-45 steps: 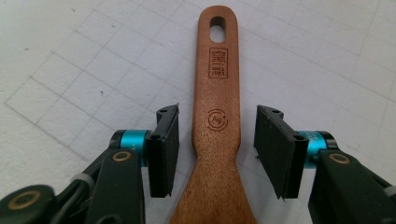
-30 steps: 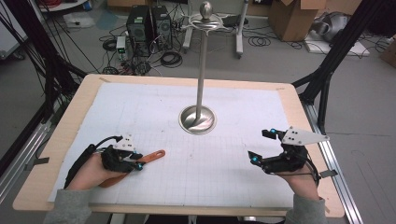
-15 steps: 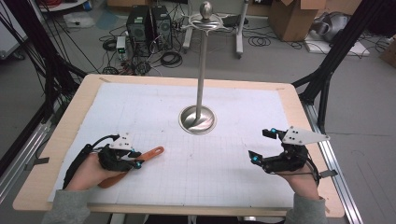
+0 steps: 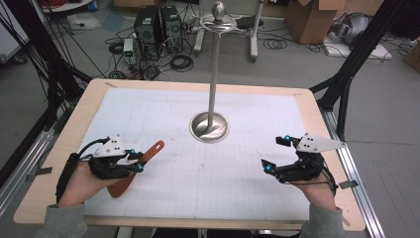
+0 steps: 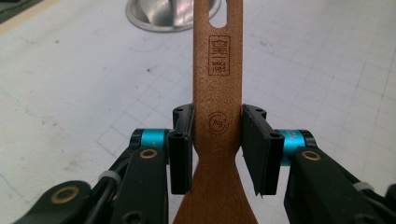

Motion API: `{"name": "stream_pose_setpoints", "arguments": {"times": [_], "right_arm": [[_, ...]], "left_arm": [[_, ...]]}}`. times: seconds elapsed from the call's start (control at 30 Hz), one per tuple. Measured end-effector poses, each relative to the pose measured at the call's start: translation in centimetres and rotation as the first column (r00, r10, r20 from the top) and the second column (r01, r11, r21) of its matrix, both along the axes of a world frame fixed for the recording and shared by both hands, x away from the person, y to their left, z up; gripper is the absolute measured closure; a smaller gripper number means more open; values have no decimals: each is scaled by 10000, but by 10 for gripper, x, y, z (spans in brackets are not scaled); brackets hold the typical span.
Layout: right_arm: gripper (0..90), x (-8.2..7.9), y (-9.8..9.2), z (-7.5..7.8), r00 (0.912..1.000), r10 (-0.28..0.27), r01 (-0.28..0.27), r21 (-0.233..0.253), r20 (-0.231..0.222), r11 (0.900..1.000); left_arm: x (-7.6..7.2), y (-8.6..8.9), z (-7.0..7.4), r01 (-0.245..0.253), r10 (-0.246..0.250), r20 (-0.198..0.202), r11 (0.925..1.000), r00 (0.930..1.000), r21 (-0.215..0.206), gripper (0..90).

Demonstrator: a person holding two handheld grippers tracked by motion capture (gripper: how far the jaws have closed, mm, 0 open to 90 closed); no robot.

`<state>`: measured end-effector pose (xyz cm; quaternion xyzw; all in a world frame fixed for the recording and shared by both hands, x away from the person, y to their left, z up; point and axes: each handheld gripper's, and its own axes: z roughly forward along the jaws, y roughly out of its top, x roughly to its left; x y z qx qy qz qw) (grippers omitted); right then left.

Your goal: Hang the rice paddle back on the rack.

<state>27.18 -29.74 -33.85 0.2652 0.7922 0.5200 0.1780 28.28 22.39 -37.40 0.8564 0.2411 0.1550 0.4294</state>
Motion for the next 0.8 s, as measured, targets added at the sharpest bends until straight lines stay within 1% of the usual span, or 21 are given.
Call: {"name": "stream_pose_setpoints", "arguments": {"times": [0.03, 0.07, 0.13, 0.23, 0.3, 0.37, 0.5, 0.63, 0.73, 0.8], "right_arm": [[89, 0, 0, 0, 10000, -13, 13, -3, -48, 10000], [89, 0, 1, 0, 10000, 15, -15, 7, 9, 10000], [89, 0, 1, 1, 10000, 23, -23, 10, -5, 10000], [89, 1, 2, 1, 10000, 39, -39, 28, 31, 10000], [89, 1, 2, 1, 10000, 61, -61, 43, 32, 10000], [89, 2, 2, 1, 10000, 65, -65, 49, 50, 10000], [89, 2, 2, 1, 9999, 97, -97, 39, 50, 9999], [89, 2, 2, 1, 10000, 80, -81, 81, 50, 9999], [89, 2, 3, 2, 10000, 86, -86, 96, 7, 9999], [89, 3, 4, 1, 9999, 133, -133, 68, 39, 9999]], "left_arm": [[-1, 1, 2, -12, 12, 17, 10000, 10000, -51, 650], [-1, 2, 3, -25, 26, 45, 9999, 10000, -110, 650], [-3, 4, 6, -182, 184, 70, 9995, 9998, -259, 650], [-4, 6, 10, -325, 329, 65, 9978, 9994, -578, 650], [-5, 8, 12, -475, 474, -38, 9960, 9989, -755, 650], [-6, 9, 14, -538, 544, 37, 9935, 9985, -1000, 650], [-6, 10, 17, -659, 674, 57, 9875, 9977, -1434, 650], [-8, 9, 19, -642, 674, 158, 9859, 9976, -1545, 650], [-8, 7, 21, -656, 701, 205, 9833, 9973, -1699, 650], [-9, 4, 21, -737, 787, 221, 9822, 9967, -1727, 650]]}}
